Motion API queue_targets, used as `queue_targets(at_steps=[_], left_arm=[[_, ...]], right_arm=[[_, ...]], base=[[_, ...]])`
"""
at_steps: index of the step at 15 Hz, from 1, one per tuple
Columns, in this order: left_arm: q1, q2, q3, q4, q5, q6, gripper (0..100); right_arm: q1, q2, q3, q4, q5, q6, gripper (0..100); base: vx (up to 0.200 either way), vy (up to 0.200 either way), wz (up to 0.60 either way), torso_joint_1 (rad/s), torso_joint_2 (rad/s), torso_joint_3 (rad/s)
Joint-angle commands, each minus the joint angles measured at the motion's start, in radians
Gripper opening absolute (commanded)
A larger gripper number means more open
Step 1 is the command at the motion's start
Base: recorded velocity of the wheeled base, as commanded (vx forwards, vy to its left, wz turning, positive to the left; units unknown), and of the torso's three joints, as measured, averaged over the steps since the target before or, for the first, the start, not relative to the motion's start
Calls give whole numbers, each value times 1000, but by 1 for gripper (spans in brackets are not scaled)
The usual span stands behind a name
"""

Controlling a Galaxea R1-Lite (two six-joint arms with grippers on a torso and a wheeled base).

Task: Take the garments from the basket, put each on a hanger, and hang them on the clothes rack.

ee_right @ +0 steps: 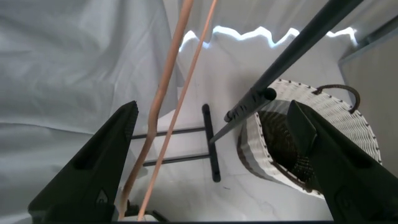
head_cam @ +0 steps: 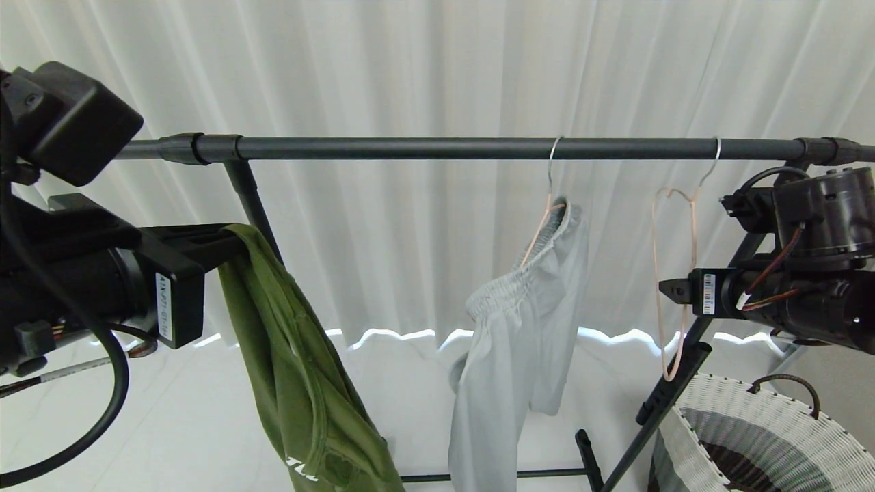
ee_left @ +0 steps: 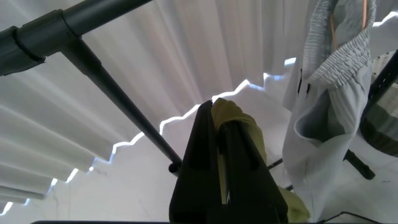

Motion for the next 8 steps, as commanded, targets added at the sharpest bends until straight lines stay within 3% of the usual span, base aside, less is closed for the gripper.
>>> queue_targets(at_steps=[1,8], left_arm=[[-1,1,0,-2,0,-2,0],[-1,-1,0,-2,0,-2,0]], right_arm=[[-1,-9,6,-1,-1,0,100],[-3,31,-9,-10,15,0,100]], base=[[0,0,0,0,0,0],[0,0,0,0,0,0]])
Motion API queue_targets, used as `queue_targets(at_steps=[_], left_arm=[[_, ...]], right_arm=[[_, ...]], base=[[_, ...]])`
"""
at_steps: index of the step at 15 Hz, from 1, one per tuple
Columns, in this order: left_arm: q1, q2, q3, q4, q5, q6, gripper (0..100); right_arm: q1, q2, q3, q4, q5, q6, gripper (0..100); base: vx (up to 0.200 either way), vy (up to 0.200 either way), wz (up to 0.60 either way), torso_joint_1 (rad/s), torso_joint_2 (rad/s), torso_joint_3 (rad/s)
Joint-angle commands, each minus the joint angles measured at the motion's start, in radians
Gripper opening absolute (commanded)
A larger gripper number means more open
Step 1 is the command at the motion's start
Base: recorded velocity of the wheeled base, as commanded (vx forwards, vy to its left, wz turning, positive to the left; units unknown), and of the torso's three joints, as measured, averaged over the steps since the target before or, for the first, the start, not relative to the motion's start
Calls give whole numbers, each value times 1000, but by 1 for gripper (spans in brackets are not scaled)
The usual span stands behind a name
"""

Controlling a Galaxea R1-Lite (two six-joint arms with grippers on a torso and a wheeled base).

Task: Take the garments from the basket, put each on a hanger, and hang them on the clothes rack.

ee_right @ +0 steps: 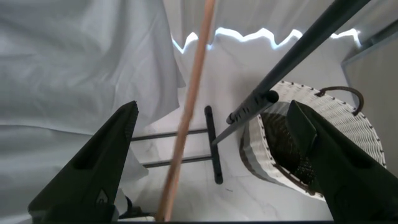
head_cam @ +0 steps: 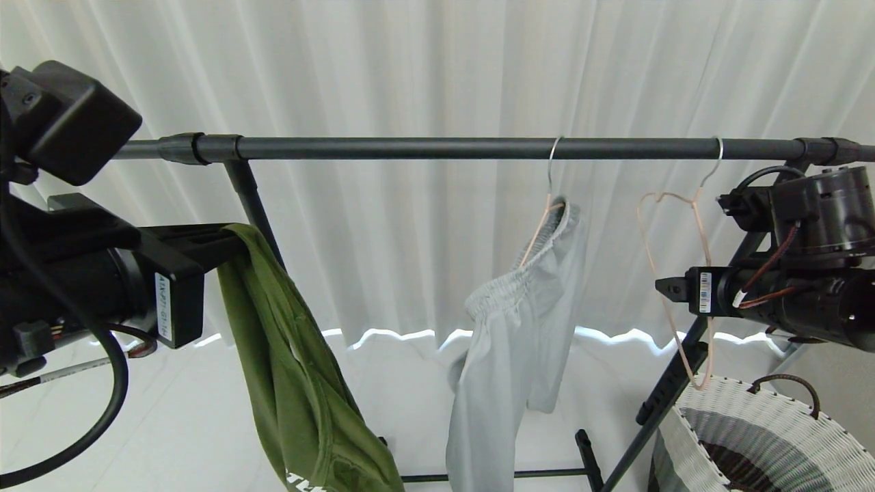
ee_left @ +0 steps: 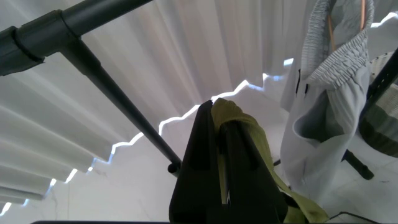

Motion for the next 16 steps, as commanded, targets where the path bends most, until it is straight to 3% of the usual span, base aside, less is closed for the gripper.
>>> queue_targets(at_steps=[1,6,7,16], left_arm=[[0,0,0,-1,1,0,0],[0,-2,0,1,1,0,0],[0,-2,-2,1,1,0,0],[0,-2,0,-1,1,-1,0]], right_arm=[[-2,21,-5,-1,0,-2,100],[-21,75,-40,7,0,-1,100],[-22,81,-38,7,0,-1,0],[-38,49,-40,-2,6,1,0]], base=[[0,0,0,0,0,0],[0,0,0,0,0,0],[0,0,0,0,0,0],[0,0,0,0,0,0]])
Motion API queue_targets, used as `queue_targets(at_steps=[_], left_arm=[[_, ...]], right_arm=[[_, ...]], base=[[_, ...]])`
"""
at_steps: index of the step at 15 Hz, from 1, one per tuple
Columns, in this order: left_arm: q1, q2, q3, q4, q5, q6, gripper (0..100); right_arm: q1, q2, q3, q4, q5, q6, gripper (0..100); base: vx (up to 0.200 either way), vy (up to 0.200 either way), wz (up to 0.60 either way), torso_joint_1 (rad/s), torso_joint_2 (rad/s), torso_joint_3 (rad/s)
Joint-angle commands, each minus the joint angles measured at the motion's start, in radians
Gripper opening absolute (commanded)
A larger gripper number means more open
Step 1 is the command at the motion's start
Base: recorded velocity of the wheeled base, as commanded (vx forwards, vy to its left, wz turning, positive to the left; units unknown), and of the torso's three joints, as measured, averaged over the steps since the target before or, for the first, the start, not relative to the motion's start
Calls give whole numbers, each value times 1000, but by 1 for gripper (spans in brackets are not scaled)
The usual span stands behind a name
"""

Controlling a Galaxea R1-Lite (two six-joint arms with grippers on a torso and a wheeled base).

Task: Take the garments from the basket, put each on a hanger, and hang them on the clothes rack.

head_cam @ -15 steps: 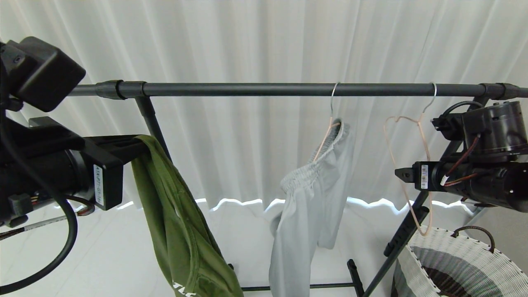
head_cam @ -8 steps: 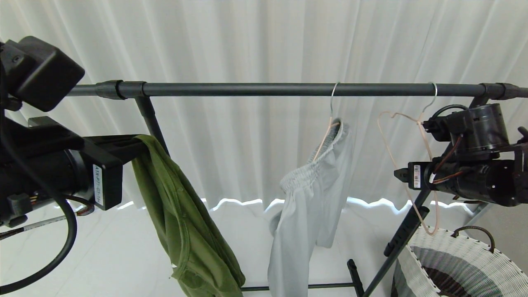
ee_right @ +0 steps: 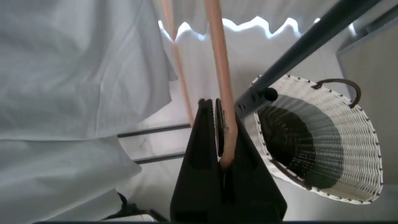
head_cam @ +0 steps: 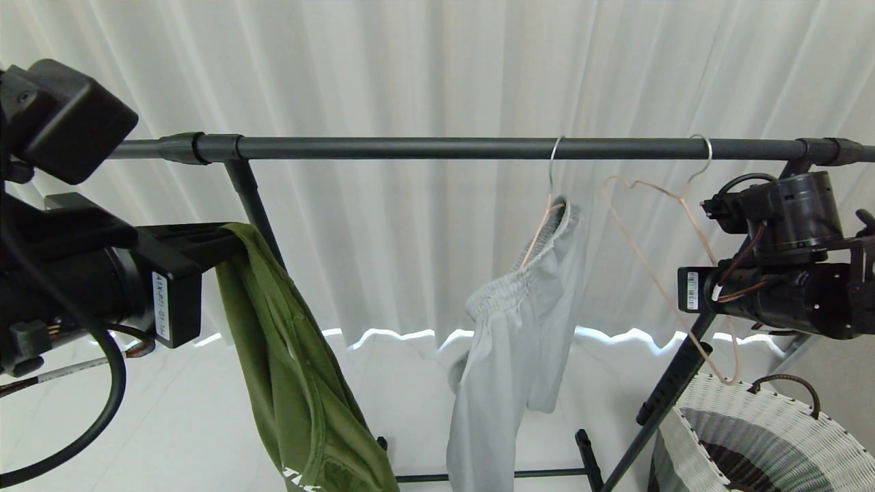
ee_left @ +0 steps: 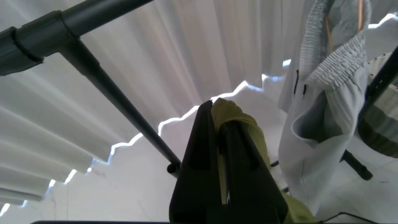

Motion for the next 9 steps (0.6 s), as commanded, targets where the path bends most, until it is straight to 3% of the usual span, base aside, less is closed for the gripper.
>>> queue_targets(at_steps=[1,9], left_arm=[[0,1,0,0,0,0,0],[0,0,1,1,0,2,0]], right_arm=[[3,-38,1,-4,0,0,0],[27,-194,49,-5,37,-1,0]], base=[[0,0,0,0,0,0],[0,0,0,0,0,0]])
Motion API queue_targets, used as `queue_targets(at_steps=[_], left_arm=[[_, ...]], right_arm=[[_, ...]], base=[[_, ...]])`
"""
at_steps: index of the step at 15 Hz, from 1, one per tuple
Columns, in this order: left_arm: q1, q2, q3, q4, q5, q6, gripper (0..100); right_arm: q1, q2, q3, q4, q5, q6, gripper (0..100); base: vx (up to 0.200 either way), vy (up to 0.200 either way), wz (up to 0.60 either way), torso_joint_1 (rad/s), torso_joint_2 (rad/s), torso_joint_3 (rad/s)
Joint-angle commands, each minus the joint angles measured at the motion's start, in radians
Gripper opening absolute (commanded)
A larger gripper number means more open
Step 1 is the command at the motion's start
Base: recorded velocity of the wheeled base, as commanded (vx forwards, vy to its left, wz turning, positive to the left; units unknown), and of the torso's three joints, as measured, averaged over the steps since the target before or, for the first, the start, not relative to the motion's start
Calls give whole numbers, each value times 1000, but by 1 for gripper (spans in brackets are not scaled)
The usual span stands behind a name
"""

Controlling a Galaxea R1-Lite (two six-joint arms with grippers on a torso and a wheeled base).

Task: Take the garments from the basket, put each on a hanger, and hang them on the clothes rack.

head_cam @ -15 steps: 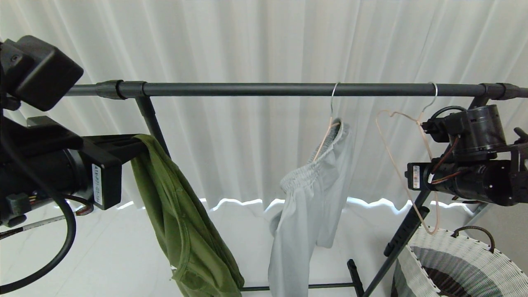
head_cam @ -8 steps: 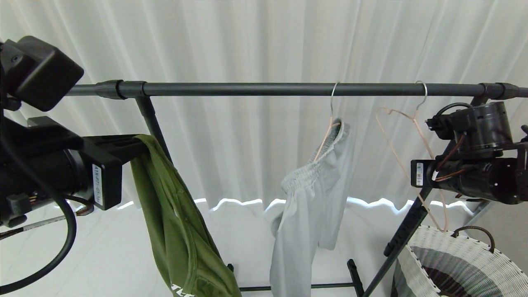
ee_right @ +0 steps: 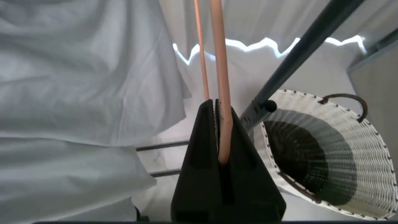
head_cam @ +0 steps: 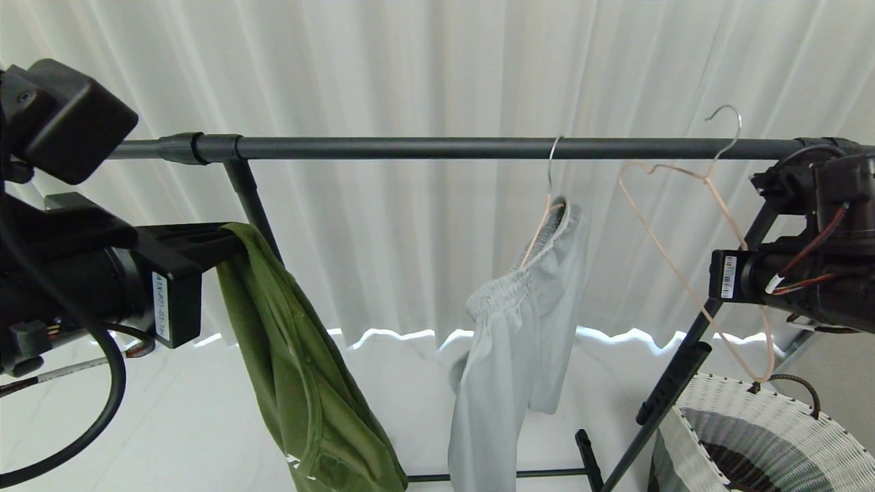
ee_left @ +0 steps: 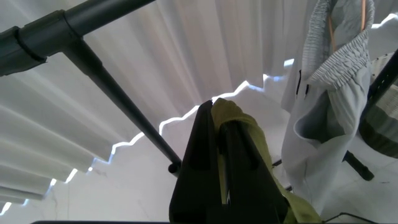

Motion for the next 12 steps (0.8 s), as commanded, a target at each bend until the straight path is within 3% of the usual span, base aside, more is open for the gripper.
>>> queue_targets(at_steps=[1,3,7,12], left_arm=[[0,0,3,0,1,2,0],[0,-2,5,0,1,4,0],[0,-9,8,0,2,4,0],[0,-6,11,0,2,4,0]], right_arm=[[25,-78,26,-1,4,1,0],[59,-147,78,-1,4,-7,0],[139,-279,206,-2,-2,-50,0],[174,-348,273,1,-1,-50,0]], base=[[0,0,0,0,0,0],[0,0,0,0,0,0],[-200,0,0,11,7,2],[-200,0,0,-5,-2,6]])
